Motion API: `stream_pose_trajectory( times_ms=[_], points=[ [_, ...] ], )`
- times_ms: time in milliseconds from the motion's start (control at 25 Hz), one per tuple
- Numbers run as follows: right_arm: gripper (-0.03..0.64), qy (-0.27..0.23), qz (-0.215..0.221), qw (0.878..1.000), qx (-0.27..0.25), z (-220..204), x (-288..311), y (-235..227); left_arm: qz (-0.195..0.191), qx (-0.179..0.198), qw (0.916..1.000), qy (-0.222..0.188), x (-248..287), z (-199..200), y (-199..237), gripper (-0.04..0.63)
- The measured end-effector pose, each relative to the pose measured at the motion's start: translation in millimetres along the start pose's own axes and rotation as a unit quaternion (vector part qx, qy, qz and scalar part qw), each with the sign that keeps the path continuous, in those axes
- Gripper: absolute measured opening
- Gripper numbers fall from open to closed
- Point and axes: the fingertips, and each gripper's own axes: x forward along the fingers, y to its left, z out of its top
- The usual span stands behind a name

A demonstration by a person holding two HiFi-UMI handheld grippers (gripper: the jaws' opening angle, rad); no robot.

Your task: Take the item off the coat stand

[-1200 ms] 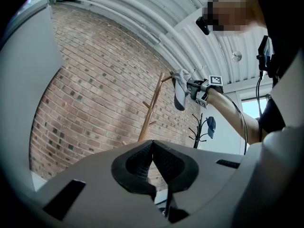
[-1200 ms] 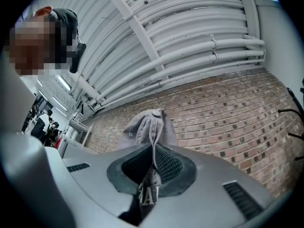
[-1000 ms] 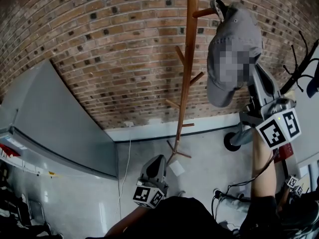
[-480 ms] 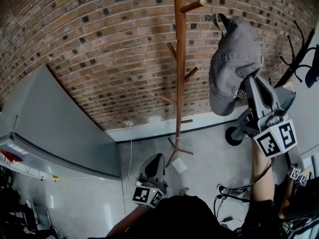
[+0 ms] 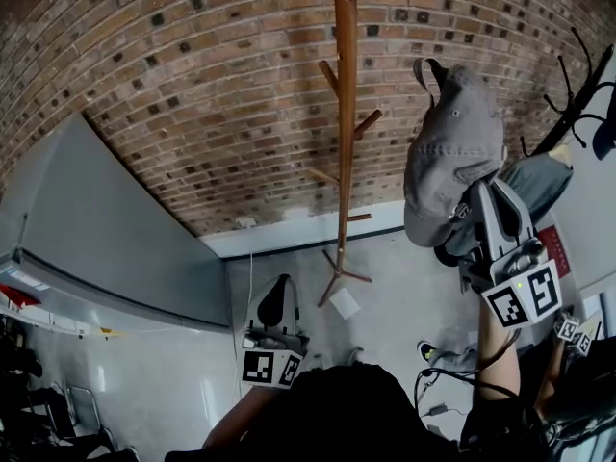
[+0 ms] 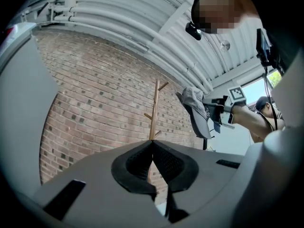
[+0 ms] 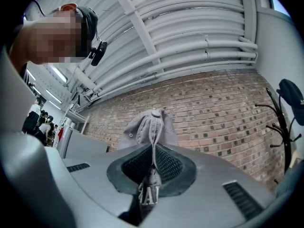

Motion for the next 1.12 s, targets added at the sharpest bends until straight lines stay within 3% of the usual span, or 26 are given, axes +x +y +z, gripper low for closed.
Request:
stream_pose_trajectory(
  times_ms=[440, 840, 1120],
  points=[
    [0.031, 0.011, -0.003, 0.996, 0.092, -65.6, -32.2, 33.6, -0.01, -0.012, 0.9999, -0.002, 5.6, 0.0, -5.6, 0.015],
    [0.031, 0.042, -0.032, 0.998, 0.037, -130.4, -48.9, 72.3, -0.006, -0.026, 0.9996, 0.0, 7.4, -5.7, -3.9, 0.015],
    [0.031, 0.067, -0.013, 0.997, 0.031, -163.8, -55.3, 99.5, -0.004, -0.033, 0.9994, 0.001, 6.9, -5.6, -5.6, 0.015]
  ],
)
